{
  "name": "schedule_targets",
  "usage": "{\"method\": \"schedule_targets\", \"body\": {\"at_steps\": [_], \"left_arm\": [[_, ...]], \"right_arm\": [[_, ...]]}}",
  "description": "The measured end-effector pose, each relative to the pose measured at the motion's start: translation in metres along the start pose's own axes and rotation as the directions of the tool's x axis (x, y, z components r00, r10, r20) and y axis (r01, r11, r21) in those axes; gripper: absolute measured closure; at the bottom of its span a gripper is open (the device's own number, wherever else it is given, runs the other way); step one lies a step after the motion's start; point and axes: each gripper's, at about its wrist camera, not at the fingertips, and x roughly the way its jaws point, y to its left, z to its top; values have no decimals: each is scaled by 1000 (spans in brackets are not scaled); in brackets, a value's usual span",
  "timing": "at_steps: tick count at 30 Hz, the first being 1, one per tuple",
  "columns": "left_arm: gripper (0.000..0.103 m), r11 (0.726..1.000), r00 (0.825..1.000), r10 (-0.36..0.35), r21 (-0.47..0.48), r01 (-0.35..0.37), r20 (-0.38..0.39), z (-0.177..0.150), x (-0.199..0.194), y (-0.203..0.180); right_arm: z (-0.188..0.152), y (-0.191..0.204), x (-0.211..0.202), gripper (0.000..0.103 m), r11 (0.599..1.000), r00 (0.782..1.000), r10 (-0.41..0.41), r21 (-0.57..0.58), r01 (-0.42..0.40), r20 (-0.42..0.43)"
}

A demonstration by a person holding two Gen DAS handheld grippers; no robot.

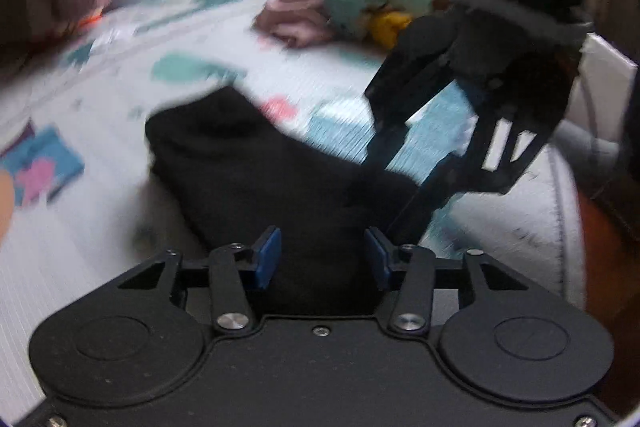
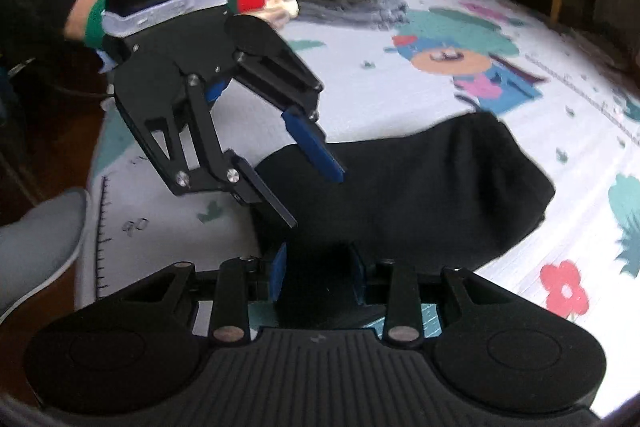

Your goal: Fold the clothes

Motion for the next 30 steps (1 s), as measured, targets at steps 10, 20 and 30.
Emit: {"method": "schedule_targets", "body": {"at_steps": [10,20,30], "left_arm": [[57,999,1000,18,29,-18,25,2,-9,-10],[57,969,995,63,233,-81,82,64,16,35],[58,986,993,110,126,-105,-35,61,47,55]], "right_arm": [[0,-3,-1,65,999,999,16,-41,-14,34],[36,-98,9,65,973,964,-232,52,227,128],[36,-117,44,61,962,961,-270,42,268,55]]}}
